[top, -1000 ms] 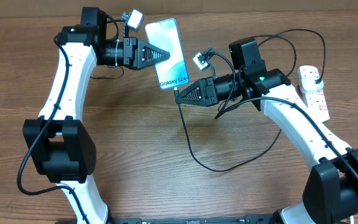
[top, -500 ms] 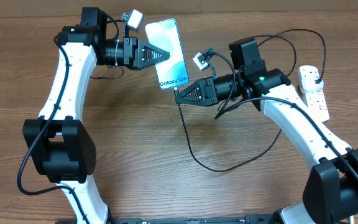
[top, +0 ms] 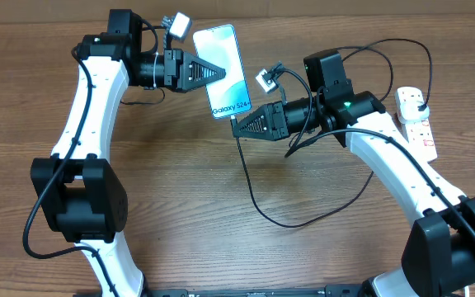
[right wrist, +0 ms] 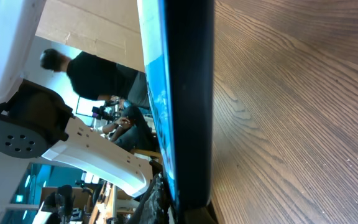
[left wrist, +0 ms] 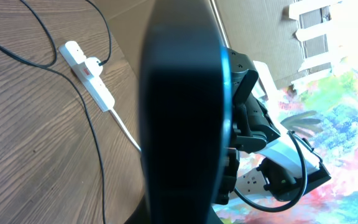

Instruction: Plug charger to phone and switch on socket

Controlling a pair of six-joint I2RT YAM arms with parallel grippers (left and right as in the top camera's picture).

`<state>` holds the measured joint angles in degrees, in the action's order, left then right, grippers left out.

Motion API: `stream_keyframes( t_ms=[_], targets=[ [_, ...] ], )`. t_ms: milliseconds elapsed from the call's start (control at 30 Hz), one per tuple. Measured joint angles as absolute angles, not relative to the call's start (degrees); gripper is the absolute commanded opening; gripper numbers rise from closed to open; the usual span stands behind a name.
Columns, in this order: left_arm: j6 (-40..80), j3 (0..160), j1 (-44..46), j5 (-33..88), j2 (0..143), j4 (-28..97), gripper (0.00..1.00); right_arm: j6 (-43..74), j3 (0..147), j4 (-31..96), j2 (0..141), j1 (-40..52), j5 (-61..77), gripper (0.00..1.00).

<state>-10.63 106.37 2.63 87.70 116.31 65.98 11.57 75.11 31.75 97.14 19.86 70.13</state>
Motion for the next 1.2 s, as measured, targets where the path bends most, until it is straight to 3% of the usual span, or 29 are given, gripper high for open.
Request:
stream_keyframes(
  t_ms=[1200],
  targets=[
    [-10.61, 106.37, 2.48, 89.34, 116.31, 65.49, 0.04, 15.05, 75.11, 28.80, 97.14, 18.83, 73.06, 0.04]
  ],
)
